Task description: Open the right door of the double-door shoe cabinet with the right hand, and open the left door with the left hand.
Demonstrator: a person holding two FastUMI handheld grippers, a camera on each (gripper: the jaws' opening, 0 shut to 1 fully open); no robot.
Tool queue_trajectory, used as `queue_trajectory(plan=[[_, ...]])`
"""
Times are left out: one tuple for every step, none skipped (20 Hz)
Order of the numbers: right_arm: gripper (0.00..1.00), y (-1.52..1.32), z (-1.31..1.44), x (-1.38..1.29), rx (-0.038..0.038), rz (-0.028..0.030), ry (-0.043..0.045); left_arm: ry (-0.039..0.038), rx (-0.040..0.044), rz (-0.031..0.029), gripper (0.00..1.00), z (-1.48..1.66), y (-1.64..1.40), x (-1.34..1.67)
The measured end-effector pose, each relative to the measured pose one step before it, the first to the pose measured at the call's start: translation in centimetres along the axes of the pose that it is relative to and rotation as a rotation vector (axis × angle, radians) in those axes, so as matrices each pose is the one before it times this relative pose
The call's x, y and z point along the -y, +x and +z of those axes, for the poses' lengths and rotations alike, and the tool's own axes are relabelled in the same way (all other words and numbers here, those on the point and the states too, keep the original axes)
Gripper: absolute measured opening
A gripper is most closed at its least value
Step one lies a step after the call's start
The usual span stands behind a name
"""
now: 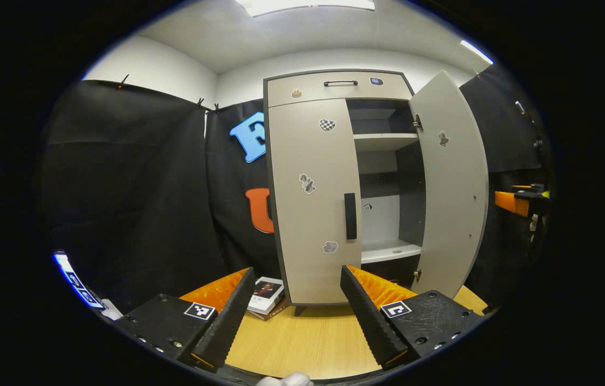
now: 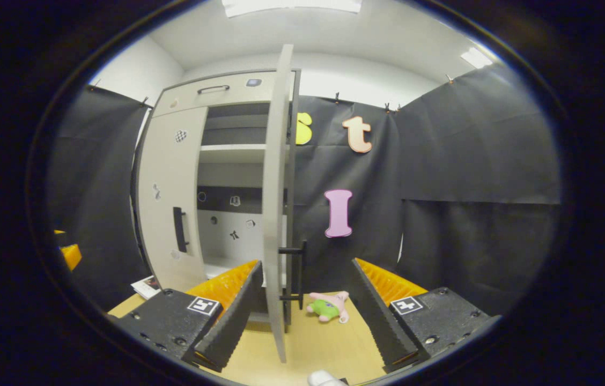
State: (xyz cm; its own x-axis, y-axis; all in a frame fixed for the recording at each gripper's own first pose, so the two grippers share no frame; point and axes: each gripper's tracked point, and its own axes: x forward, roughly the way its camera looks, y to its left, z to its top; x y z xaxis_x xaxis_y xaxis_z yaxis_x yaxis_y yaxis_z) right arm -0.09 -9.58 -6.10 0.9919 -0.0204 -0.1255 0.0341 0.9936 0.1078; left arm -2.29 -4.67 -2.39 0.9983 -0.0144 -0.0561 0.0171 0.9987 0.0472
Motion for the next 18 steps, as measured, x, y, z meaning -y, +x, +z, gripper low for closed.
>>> queue_trajectory(plan=[[0.99, -1.06, -0.169, -1.571, 0.004, 0.01925, 0.00791, 0.00422, -0.00081, 0.00024, 0.96, -0.157, 0.465, -0.533], [1.0, -0.948, -0.119, -1.218, 0.00546, 0.00904, 0.00172, 0.00001, -0.00209, 0.00191, 0.96, -0.367, 0.451, -0.51], [1.0, -0.668, -0.143, -1.065, 0.00505, 0.00646, -0.005, -0.00379, -0.00205, -0.00565, 0.96, -0.363, 0.535, -0.398], [0.98, -0.869, -0.286, -1.271, -0.0004, 0.00941, -0.00741, -0.0078, -0.0034, -0.00546, 0.96, -0.299, 0.58, -0.216], [0.98, -0.606, -0.394, -1.138, -0.00521, 0.00862, 0.00151, -0.0085, -0.00026, -0.00634, 0.96, -0.096, 0.621, -0.262], [0.98, -0.516, -0.145, -1.085, 0.00085, 0.0134, 0.00444, -0.00417, 0.003, -0.00778, 0.96, 0.059, 0.685, -0.019], [0.99, -0.502, -0.334, -0.664, -0.00826, 0.00258, 0.0037, 0.00085, 0.00239, -0.00242, 0.96, -0.024, 0.746, 0.023], [1.0, -0.313, -0.352, -0.582, -0.00777, 0.00605, 0.00643, 0.004, 0.00312, -0.00517, 0.96, 0.053, 0.888, 0.24], [1.0, -0.167, -0.357, -0.494, -0.0112, 0.00271, 0.00802, 0.00093, 0.00264, -0.00561, 0.96, 0.108, 0.981, 0.384], [1.0, -0.186, -0.272, -0.283, -0.00925, 0.00034, 0.00573, -0.00274, 0.00476, -0.01176, 0.96, 0.168, 1.013, 0.583], [0.98, -0.007, -0.118, -0.244, -0.00163, 0.00148, -0.00128, -0.0039, 0.00633, -0.00716, 0.97, 0.266, 1.067, 0.604], [0.98, -0.019, -0.102, -0.023, -0.0028, -0.00401, -0.00132, -0.00135, 0.00459, -0.00794, 0.96, 0.266, 1.178, 0.628], [0.99, 0.06, -0.01, -0.043, 0.00046, -0.00161, 0.00037, -0.00725, 0.0075, -0.00763, 0.96, 0.221, 1.194, 0.77], [0.98, 0.086, -0.05, -0.226, -0.00264, 0.00553, 0.00037, -0.00647, 0.00556, -0.01084, 0.96, 0.354, 1.37, 0.888], [0.98, 0.179, 0.131, -0.209, 0.00132, 0.01044, -0.00544, -0.00348, 0.00304, -0.01003, 0.96, 0.168, 1.305, 0.979], [0.98, 0.35, 0.056, 0.073, -0.00176, 0.0003, -0.00498, -0.0051, 0.00426, -0.00369, 0.96, 0.281, 1.227, 0.747], [1.0, 0.254, 0.075, -0.135, -0.00191, 0.00503, -0.00338, -0.00077, 0.0096, -0.01051, 0.96, 0.471, 1.385, 0.984], [0.99, 0.236, 0.124, -0.036, -0.00065, 0.00592, -0.00323, 0.0004, 0.00185, -0.0104, 0.96, 0.082, 1.431, 1.13]])
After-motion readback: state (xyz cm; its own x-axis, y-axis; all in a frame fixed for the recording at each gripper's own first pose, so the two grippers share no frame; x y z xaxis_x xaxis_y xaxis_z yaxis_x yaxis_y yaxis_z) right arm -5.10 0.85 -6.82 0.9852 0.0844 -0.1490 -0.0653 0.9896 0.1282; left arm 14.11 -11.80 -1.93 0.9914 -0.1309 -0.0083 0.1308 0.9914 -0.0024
